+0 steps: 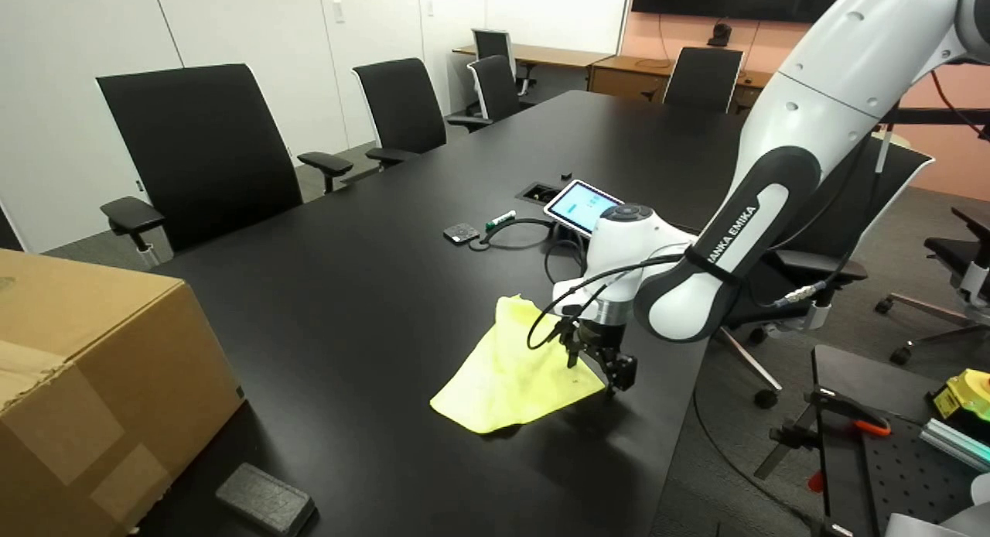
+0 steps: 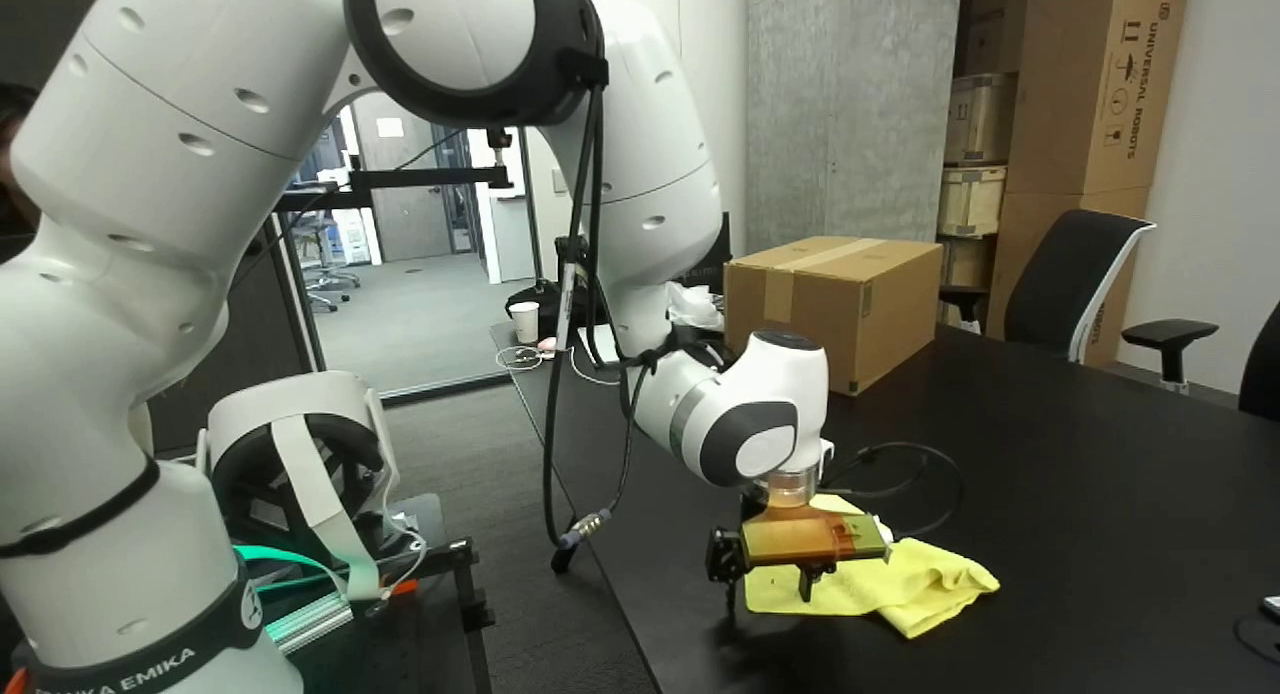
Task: Fold the towel in half
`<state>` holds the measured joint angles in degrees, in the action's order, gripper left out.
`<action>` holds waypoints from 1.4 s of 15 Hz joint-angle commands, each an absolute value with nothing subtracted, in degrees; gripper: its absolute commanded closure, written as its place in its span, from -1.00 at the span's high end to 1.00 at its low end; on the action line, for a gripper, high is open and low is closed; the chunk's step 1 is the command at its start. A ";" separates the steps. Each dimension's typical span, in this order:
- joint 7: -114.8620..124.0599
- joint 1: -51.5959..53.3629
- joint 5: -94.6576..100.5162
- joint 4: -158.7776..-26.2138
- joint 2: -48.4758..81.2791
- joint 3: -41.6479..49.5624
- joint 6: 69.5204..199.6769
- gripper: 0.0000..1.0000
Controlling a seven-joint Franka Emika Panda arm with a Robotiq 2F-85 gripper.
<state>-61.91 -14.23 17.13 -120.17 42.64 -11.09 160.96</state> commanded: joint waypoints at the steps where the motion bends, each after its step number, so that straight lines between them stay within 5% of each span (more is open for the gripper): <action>1: -62.95 -13.39 15.89 -118.85 43.81 -10.15 160.72 1.00; 6: -60.75 -12.31 15.35 -118.69 44.31 -8.99 161.68 0.98; 7: -60.36 -12.06 15.29 -118.73 44.25 -8.68 161.82 0.66; 17: -53.14 -9.82 15.82 -120.90 41.16 -6.07 161.64 -0.79; 21: -50.88 -8.47 16.26 -122.23 38.19 -4.67 158.60 -0.87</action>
<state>-53.06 -10.27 16.19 -120.21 41.52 -6.35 160.82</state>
